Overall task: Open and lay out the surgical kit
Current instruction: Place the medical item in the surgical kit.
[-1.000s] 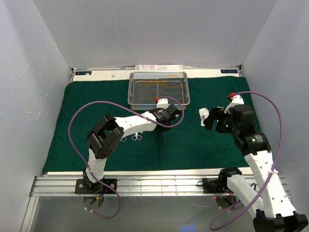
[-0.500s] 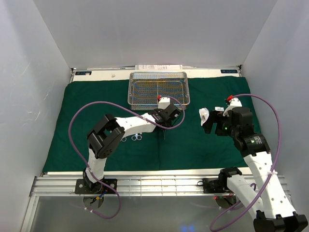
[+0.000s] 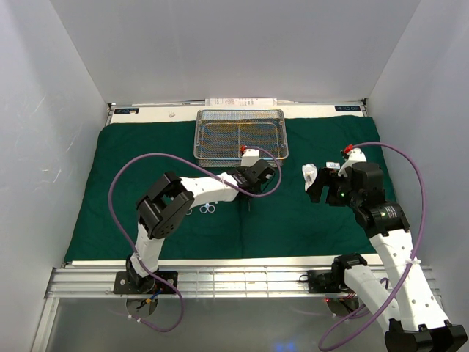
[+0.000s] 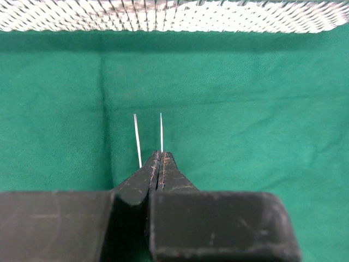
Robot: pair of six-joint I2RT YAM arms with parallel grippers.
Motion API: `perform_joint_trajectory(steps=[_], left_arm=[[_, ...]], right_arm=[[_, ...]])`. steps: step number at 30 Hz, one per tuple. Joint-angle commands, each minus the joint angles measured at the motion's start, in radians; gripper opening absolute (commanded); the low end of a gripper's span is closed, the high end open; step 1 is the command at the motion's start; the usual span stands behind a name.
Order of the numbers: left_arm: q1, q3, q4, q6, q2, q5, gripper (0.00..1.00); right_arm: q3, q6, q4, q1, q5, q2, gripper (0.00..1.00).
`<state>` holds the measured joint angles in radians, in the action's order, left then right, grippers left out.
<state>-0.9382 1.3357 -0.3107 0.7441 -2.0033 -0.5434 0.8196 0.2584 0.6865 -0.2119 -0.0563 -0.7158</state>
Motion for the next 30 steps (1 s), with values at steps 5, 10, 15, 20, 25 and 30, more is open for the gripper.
perform_joint_trajectory(steps=[5,10,15,20,25,30], left_arm=[[-0.001,-0.004,0.035,-0.025,-0.017,-0.038,0.00],[-0.001,-0.010,0.035,-0.012,-0.025,-0.038,0.00],[-0.001,-0.013,0.022,0.007,-0.026,-0.044,0.00],[-0.001,-0.016,0.016,0.009,-0.026,-0.044,0.04],[-0.001,-0.020,0.013,0.015,-0.020,-0.036,0.10],[-0.001,-0.006,0.001,0.012,-0.017,-0.032,0.16]], right_arm=[[-0.023,0.002,-0.016,-0.004,-0.023,0.012,0.90],[-0.027,0.005,-0.013,-0.004,-0.028,0.015,0.90],[-0.030,0.010,-0.013,-0.004,-0.028,0.016,0.90],[-0.034,0.018,-0.015,-0.004,-0.034,0.018,0.90],[-0.040,0.022,-0.015,-0.004,-0.034,0.024,0.90],[-0.042,0.022,-0.015,-0.004,-0.037,0.026,0.90]])
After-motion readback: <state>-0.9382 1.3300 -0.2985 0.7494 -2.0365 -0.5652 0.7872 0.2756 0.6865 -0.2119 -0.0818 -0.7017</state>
